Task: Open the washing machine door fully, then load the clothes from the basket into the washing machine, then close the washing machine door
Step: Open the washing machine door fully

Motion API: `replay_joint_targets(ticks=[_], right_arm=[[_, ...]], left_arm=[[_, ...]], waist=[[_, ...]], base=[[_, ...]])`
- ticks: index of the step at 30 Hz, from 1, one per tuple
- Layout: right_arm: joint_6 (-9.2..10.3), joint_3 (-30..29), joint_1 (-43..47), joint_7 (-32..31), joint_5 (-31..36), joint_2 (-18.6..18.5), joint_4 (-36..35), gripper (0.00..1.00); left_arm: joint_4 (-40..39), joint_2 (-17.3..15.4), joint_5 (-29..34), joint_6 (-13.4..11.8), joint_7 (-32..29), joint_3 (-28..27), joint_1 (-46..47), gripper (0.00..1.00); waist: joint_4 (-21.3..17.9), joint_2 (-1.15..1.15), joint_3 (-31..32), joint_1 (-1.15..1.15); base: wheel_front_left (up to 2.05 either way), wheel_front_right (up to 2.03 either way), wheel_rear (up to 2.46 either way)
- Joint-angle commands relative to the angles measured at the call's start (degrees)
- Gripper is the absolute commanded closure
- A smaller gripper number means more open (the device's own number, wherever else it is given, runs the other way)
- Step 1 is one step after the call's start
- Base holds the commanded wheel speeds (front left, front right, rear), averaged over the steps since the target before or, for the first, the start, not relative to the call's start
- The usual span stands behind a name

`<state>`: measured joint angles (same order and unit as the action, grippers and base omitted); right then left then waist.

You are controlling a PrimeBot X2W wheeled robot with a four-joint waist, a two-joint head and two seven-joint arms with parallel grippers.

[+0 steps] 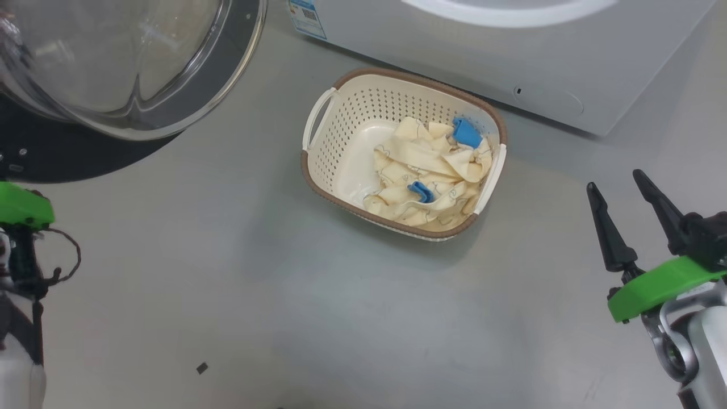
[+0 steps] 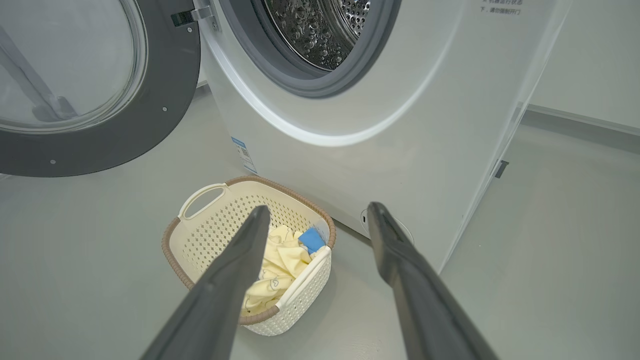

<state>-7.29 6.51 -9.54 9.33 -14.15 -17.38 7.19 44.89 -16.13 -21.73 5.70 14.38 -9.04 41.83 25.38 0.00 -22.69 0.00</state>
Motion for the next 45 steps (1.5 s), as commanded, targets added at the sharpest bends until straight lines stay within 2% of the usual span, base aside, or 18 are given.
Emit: replay_joint_targets(ticks=[1, 9, 18, 31, 45], right_arm=[[-0.20, 1.2, 0.8, 1.3, -0.8, 0.3, -0.9, 0.00], [-0.20, 0.9, 1.1, 4.3, -2.8, 2.4, 2.4, 0.00], [-0.20, 0.1, 2.7, 5.6, -3.8, 5.1, 3.6, 0.00], [-0.20, -2.6, 8.5, 5.7, -4.1, 7.5, -1.8, 0.00], [-0.20, -2.1, 11.2, 5.7, -3.4, 9.5, -5.4, 0.00]], left_arm=[[-1.8, -3.0, 1.3, 0.4, 0.6, -1.6, -1.1, 1.00], [-3.6, -0.9, 5.9, 1.4, 0.6, 4.4, -5.5, 1.00], [-7.3, 1.1, 6.8, 1.7, 0.6, 11.1, -11.7, 1.00], [-16.6, 3.1, 6.4, 1.8, 0.5, 20.4, -23.0, 1.00], [-25.2, 5.6, 6.0, 0.1, -0.9, 23.7, -30.6, 1.00]], waist=[[-0.5, 0.00, 2.0, 0.00], [-2.5, 0.00, 8.6, 0.00], [-6.6, 0.00, 15.1, 0.00], [-12.8, 0.00, 22.2, 0.00], [-18.6, 0.00, 24.5, 0.00]], base=[[0.00, 0.00, 0.00], [0.00, 0.00, 0.00], [0.00, 0.00, 0.00], [0.00, 0.00, 0.00], [0.00, 0.00, 0.00]])
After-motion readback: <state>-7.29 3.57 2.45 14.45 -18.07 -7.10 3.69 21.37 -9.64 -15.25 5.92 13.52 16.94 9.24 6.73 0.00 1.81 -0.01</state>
